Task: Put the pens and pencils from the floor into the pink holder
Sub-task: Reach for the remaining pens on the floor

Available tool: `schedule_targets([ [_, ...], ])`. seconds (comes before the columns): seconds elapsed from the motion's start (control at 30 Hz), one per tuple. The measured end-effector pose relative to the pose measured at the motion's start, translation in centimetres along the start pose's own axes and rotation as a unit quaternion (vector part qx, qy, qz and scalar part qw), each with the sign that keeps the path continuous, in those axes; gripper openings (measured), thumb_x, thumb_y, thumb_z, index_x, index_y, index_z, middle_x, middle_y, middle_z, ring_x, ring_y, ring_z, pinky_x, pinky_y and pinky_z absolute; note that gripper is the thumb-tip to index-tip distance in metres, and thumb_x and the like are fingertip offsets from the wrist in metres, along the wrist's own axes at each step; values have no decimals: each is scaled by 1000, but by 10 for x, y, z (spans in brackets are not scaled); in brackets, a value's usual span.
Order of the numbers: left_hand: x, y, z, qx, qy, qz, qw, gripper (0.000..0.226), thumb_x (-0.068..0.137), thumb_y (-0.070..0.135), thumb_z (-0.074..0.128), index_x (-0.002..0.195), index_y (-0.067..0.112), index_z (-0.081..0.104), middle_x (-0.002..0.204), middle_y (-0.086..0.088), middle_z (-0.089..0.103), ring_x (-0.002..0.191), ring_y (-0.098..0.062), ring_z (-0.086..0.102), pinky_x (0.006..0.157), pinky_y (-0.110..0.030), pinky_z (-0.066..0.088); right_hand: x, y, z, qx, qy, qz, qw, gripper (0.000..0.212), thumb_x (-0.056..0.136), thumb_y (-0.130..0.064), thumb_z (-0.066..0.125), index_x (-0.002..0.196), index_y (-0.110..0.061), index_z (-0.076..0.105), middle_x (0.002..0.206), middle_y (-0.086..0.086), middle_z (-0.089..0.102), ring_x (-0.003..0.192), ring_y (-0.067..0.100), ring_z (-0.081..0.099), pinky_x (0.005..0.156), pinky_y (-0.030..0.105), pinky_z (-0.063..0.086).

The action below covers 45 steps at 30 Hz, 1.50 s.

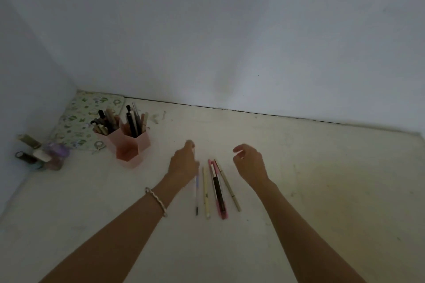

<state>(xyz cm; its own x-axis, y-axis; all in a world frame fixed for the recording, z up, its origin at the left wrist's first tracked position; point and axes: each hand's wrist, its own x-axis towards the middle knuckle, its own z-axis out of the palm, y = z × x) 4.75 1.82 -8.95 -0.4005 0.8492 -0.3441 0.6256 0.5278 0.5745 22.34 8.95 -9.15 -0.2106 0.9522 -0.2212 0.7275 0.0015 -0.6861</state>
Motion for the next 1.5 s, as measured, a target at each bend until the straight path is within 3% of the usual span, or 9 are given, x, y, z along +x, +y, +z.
schedule_targets([
  [0.13,13,19,-46,-83,114,57,988,42,87,6,60,125,22,51,92,-7,64,76,-21,63,69,-36,57,-12,7,26,-145,-141,6,979,31,86,-11,60,116,-12,56,104,8,65,84,20,61,73,25,47],
  [0.23,12,34,-70,-116,180,106,971,40,86,7,61,122,23,54,89,0,62,73,-15,62,58,-19,48,-19,3,42,-206,-129,-36,969,27,93,-15,53,119,-13,48,108,9,61,96,27,63,78,32,49],
  [0.43,10,13,-139,-92,348,159,919,37,89,10,63,122,20,51,102,-6,60,73,-14,65,65,-28,57,0,-43,23,-76,12,-99,992,71,86,-6,53,149,-25,26,100,4,51,74,17,53,61,24,39],
  [0.67,22,-38,-156,82,340,134,927,27,93,10,59,118,15,50,100,-10,60,77,-25,62,67,-38,54,0,-115,29,180,108,-155,965,64,88,-5,58,137,-34,29,95,-7,57,70,10,65,61,15,50],
  [0.8,27,-56,-148,242,330,119,905,22,89,23,67,108,12,69,129,-12,59,129,-31,46,104,-43,35,-6,-134,46,236,116,-170,950,57,89,-11,63,129,-37,32,88,-8,62,73,4,66,61,12,51],
  [1.0,17,-55,-169,167,437,171,867,35,80,3,57,112,12,68,122,-10,62,122,-30,52,100,-44,40,-11,-175,88,269,126,-252,921,45,92,-16,62,125,-32,36,89,-11,68,84,1,68,77,13,53],
  [1.23,-3,-48,-162,79,422,179,885,31,73,-5,58,102,5,64,101,-10,64,98,-29,58,85,-39,47,-9,-174,118,1,141,-435,889,27,87,-1,63,114,-3,67,108,14,66,94,28,62,83,39,54],
  [1.37,-12,-32,-117,14,362,174,916,20,74,-4,59,87,10,53,88,-3,54,75,-19,52,63,-31,47,-2,-156,88,87,235,-344,905,37,82,7,54,115,-7,65,107,9,59,90,18,59,76,23,49],
  [1.5,-21,-12,-36,25,142,113,983,19,84,11,57,100,18,50,95,3,54,76,-15,55,65,-25,48,7,-119,47,117,223,-221,942,39,83,7,50,114,-12,62,98,0,61,75,10,55,67,18,43],
])
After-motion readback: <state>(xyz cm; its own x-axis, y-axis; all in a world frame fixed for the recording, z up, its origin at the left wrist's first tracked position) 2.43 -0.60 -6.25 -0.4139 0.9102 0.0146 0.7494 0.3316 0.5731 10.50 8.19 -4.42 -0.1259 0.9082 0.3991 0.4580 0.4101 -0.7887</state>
